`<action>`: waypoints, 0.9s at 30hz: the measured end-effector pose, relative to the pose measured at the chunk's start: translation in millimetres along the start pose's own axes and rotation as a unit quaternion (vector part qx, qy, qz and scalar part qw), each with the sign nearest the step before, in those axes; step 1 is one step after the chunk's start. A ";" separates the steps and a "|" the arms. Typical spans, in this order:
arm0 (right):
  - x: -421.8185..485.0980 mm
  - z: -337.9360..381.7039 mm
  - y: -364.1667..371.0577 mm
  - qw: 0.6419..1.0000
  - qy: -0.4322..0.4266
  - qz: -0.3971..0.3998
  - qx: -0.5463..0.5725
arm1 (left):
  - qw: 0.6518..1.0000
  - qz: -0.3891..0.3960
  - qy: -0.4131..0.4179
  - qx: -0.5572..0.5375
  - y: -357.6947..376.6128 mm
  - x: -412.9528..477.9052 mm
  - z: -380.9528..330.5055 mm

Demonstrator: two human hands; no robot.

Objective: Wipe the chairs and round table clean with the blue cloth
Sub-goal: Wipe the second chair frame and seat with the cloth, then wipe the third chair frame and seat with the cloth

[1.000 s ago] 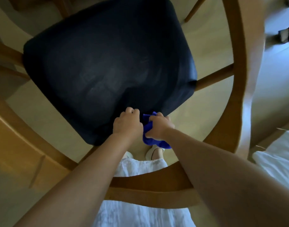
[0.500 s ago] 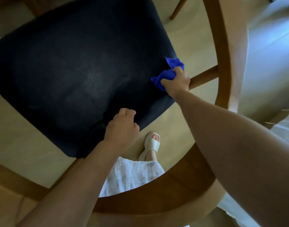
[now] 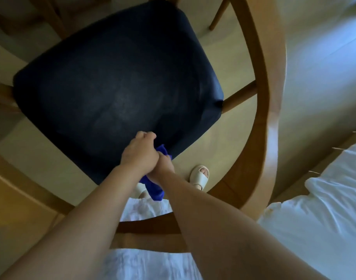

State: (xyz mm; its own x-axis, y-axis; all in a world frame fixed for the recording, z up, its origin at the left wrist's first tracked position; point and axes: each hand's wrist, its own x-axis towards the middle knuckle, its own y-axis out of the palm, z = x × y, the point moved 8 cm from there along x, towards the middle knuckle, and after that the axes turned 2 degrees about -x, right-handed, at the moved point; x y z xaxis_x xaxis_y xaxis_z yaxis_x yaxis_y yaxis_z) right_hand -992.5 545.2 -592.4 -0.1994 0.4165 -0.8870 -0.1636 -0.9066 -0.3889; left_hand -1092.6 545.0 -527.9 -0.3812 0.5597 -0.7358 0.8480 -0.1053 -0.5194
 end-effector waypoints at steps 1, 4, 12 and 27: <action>-4.9 10.2 2.9 1.000 -0.026 0.004 -0.008 | 1.000 -0.015 -0.004 -0.012 -5.9 -1.6 1.7; -22.6 36.8 -31.1 0.995 -0.075 -0.043 0.051 | 0.994 -0.090 0.005 -0.065 -24.8 -9.1 -2.8; -93.0 63.0 -181.2 0.953 -0.274 -0.128 0.006 | 0.946 -0.197 0.077 -0.247 -55.3 -58.9 -88.3; -189.9 48.6 -367.5 0.899 -0.429 -0.083 0.031 | 0.779 -0.288 0.111 -0.547 -51.4 -143.5 -256.1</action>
State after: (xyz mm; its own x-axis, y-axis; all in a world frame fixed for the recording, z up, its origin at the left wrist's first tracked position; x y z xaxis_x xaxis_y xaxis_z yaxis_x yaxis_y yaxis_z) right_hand -941.4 802.6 -269.0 -0.8345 0.4685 -0.2901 -0.3082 -0.8332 -0.4590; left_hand -987.1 680.7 -284.3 -0.8436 0.3967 -0.3620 0.4133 0.9100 0.0340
